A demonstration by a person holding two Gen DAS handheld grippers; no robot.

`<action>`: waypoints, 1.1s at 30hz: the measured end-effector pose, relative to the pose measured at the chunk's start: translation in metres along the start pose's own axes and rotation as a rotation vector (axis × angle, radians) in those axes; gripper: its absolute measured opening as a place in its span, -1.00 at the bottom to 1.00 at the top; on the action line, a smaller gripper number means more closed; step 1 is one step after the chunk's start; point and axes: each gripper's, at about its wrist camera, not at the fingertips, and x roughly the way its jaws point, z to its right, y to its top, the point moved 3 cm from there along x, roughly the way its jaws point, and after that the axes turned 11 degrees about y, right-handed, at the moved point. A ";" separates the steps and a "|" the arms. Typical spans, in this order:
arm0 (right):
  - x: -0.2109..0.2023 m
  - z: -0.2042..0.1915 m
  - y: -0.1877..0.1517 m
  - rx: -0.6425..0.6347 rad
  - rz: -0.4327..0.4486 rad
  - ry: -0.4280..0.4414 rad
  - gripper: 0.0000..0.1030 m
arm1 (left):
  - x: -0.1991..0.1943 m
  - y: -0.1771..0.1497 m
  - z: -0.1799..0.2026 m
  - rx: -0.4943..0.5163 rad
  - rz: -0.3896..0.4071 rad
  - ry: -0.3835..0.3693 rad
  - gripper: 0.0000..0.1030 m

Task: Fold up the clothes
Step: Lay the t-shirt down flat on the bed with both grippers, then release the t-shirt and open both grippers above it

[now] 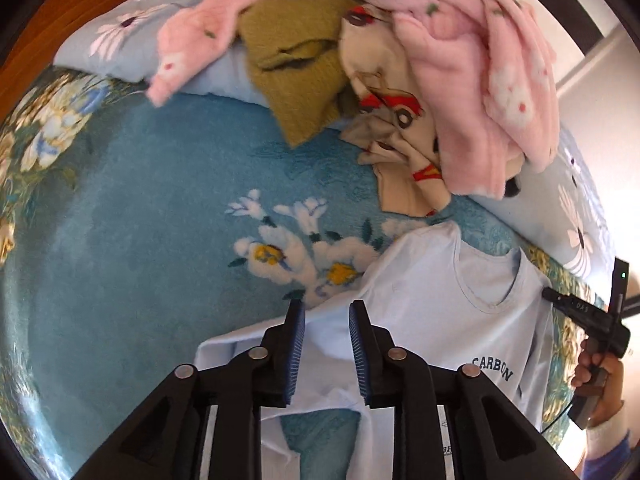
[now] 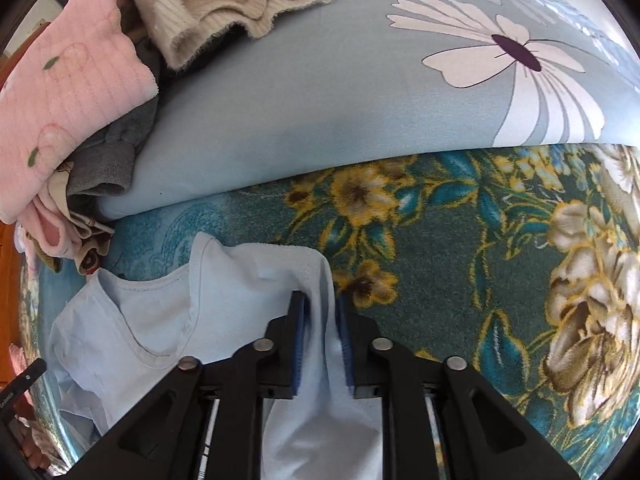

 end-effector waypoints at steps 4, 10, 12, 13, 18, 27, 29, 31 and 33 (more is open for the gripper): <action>-0.043 0.005 -0.013 0.096 0.106 0.003 -0.18 | -0.010 -0.031 -0.064 -0.232 -0.013 -0.016 -0.43; -0.082 0.005 -0.040 0.186 0.108 0.015 -0.17 | 0.016 -0.081 -0.095 -0.305 -0.162 0.027 -0.43; -0.086 -0.001 -0.053 0.185 0.098 0.020 -0.17 | 0.024 -0.092 -0.094 -0.325 -0.208 -0.002 -0.43; -0.086 -0.004 -0.056 0.185 0.095 0.027 -0.17 | 0.027 -0.095 -0.091 -0.320 -0.226 -0.014 -0.43; -0.086 -0.021 -0.072 0.182 0.076 0.083 -0.17 | 0.033 -0.104 -0.073 -0.250 -0.265 -0.028 -0.91; -0.090 -0.038 -0.079 0.103 0.065 0.129 -0.17 | 0.005 -0.045 -0.094 -0.098 -0.105 0.230 -0.95; -0.091 -0.033 -0.080 0.105 0.065 0.126 -0.17 | -0.001 -0.026 -0.101 -0.032 -0.069 0.322 -0.95; -0.092 -0.026 -0.081 0.112 0.061 0.119 -0.17 | 0.000 -0.016 -0.105 -0.003 -0.073 0.347 -0.92; -0.094 -0.021 -0.085 0.107 0.059 0.120 -0.17 | 0.004 -0.009 -0.107 0.012 -0.084 0.358 -0.86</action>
